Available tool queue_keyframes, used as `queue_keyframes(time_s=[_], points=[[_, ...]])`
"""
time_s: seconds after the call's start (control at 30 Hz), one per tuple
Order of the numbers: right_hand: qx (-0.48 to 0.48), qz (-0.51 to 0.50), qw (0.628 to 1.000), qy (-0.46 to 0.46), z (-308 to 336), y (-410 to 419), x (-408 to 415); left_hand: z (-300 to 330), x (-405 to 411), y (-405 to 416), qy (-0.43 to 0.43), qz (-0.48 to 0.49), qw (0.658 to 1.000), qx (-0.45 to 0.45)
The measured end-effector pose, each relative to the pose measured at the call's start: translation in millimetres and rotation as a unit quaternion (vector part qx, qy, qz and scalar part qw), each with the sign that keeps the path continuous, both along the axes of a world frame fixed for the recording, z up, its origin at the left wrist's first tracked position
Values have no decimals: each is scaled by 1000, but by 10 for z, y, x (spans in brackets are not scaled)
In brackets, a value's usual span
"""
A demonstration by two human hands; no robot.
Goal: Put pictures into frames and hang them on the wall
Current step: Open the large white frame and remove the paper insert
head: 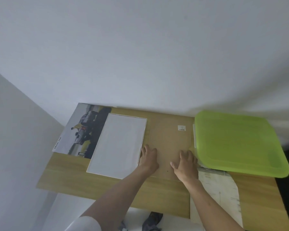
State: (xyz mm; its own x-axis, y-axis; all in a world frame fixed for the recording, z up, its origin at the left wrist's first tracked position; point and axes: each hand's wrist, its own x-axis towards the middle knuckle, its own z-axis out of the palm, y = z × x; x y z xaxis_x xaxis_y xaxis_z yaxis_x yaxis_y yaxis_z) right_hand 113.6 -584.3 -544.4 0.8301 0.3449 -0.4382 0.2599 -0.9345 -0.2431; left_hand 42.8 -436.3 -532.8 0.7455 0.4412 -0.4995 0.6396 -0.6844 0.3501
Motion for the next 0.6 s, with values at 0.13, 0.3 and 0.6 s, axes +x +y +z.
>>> queue_keyframes(time_s=[0.13,0.3,0.6], points=[[-38,31,998,-37,72,99,-28,31,-62,148,-25,-20,999,-24],[16,101,989,-111,228,394,-203,112,-270,521,-139,26,990,-1],[58,178,982,15,373,1217,-845,146,-1082,1428,-59,115,979,159]])
